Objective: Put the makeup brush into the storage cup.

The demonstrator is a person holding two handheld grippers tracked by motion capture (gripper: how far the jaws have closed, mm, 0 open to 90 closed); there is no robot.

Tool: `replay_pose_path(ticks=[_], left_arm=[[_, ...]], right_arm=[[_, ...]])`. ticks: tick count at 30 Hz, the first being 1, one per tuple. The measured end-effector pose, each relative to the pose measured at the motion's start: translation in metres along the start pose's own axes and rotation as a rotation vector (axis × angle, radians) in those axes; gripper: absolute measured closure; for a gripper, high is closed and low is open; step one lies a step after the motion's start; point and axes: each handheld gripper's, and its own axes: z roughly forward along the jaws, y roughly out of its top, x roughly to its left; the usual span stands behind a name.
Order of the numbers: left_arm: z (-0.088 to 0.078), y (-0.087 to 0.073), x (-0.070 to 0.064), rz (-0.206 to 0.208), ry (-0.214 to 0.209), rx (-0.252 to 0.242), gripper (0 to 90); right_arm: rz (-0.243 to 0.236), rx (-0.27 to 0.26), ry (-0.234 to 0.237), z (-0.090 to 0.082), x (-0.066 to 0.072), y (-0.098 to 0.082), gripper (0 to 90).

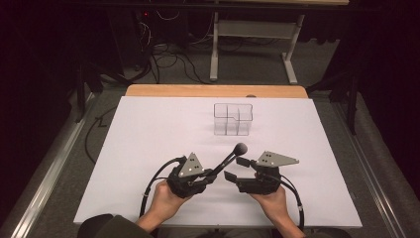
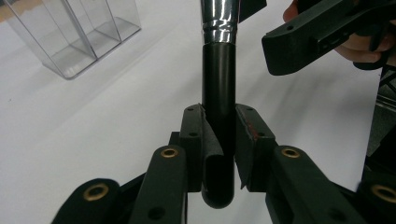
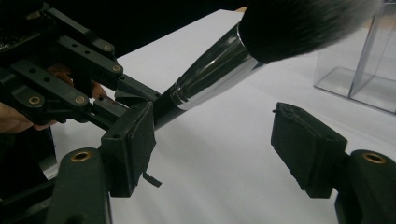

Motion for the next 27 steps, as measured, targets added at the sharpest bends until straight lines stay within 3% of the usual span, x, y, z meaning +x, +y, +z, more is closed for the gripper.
replay_pose_path(ticks=[12, 27], left_arm=[[0.0048, 0.0010, -0.0055, 0.016, -0.006, 0.016, 74.2], [0.0090, 0.0014, -0.0063, 0.019, -0.016, 0.034, 74.2]], right_arm=[[0.036, -0.005, 0.027, 0.0027, 0.0005, 0.0013, 35.5], [0.048, -0.005, 0.047, 0.0039, 0.0012, 0.0026, 39.6]])
